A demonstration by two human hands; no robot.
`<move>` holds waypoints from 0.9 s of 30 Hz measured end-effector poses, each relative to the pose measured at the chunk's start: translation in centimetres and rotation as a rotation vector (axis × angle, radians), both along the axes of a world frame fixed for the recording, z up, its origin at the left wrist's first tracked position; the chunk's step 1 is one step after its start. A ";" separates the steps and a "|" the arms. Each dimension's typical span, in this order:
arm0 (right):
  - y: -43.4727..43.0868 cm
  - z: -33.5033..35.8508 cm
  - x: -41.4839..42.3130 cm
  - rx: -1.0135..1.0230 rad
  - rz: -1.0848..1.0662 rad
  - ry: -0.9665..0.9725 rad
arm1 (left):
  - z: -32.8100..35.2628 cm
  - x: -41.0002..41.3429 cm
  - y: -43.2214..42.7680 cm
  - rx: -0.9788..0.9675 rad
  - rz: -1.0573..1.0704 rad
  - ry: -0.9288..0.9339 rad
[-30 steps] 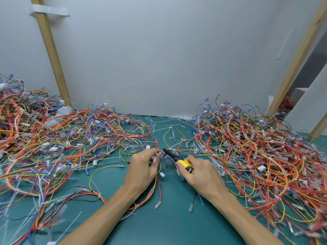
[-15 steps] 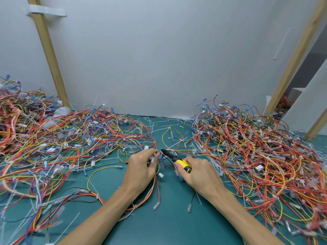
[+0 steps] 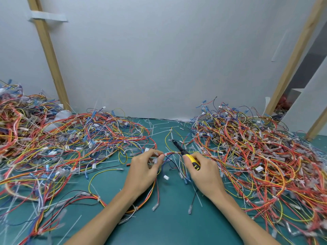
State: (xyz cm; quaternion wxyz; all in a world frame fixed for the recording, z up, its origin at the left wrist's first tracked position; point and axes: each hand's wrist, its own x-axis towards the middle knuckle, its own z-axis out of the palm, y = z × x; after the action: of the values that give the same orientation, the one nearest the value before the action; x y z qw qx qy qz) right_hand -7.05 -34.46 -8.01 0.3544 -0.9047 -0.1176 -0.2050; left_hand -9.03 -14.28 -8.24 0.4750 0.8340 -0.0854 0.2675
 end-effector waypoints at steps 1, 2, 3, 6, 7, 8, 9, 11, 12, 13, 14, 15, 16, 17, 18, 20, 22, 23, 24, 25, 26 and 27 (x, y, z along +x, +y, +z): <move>-0.3 0.0 0.2 0.058 -0.001 0.001 | 0.1 -0.1 0.1 -0.045 -0.023 0.036; -0.5 -0.1 0.4 0.113 -0.002 0.013 | 0.2 -0.1 0.2 -0.101 -0.075 0.084; -0.7 -0.1 0.5 0.162 -0.007 0.033 | 0.3 -0.2 0.4 -0.160 -0.162 0.147; -1.1 0.0 1.0 0.302 -0.038 0.132 | 0.4 -0.3 1.1 -0.233 -0.443 0.328; -1.2 0.0 1.2 0.362 -0.040 0.170 | 0.5 -0.4 1.2 -0.210 -0.493 0.363; -1.2 0.1 1.2 0.425 -0.036 0.206 | 0.7 -0.5 1.4 -0.165 -0.517 0.383; -1.3 0.1 1.2 0.485 -0.031 0.235 | 0.9 -0.6 1.7 -0.107 -0.515 0.393; -1.3 0.2 1.1 0.570 -0.029 0.264 | 1.6 -0.6 2.3 0.010 -0.447 0.367; -1.3 0.1 1.1 0.587 -0.031 0.267 | 1.9 -0.6 2.5 0.048 -0.395 0.333; -1.3 0.1 1.2 0.592 -0.034 0.268 | 2.1 -0.7 2.6 0.065 -0.328 0.274; -1.3 0.1 1.2 0.591 -0.037 0.268 | 2.2 -0.8 2.5 0.070 -0.242 0.180; -1.4 0.1 1.2 0.589 -0.038 0.268 | 2.3 -1.0 2.4 0.077 -0.128 0.072; -1.4 0.1 1.2 0.588 -0.037 0.267 | 2.4 -1.2 2.3 0.092 0.001 -0.042; -1.4 0.0 1.2 0.584 -0.034 0.265 | 2.4 -1.5 2.2 0.112 0.110 -0.119; -1.4 0.0 1.2 0.577 -0.030 0.263 | 2.3 -1.8 2.1 0.142 0.180 -0.139; -1.4 0.0 1.1 0.548 -0.032 0.240 | 1.9 -2.6 2.0 0.263 0.259 -0.023; -1.5 -0.1 1.0 0.470 -0.047 0.171 | 1.1 -3.4 1.3 0.447 0.297 0.196; -1.6 -0.1 1.0 0.423 -0.055 0.130 | 0.7 -3.7 0.8 0.538 0.291 0.273; -1.6 -0.1 0.9 0.382 -0.061 0.097 | 0.4 -3.9 0.3 0.590 0.283 0.297; -1.5 -0.1 0.7 0.351 -0.063 0.076 | 0.3 -4.0 -0.1 0.612 0.264 0.303; -1.5 -0.1 0.6 0.330 -0.059 0.060 | 0.2 -4.0 -0.4 0.603 0.240 0.296; -1.5 0.0 0.5 0.317 -0.048 0.051 | 0.1 -3.9 -0.5 0.585 0.207 0.297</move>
State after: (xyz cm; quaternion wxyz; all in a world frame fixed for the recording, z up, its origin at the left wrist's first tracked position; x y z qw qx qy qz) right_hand -6.52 -35.92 -8.04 0.4907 -0.8449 -0.0531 -0.2064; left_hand -12.95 -14.79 -8.14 0.1933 0.9690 -0.0034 0.1541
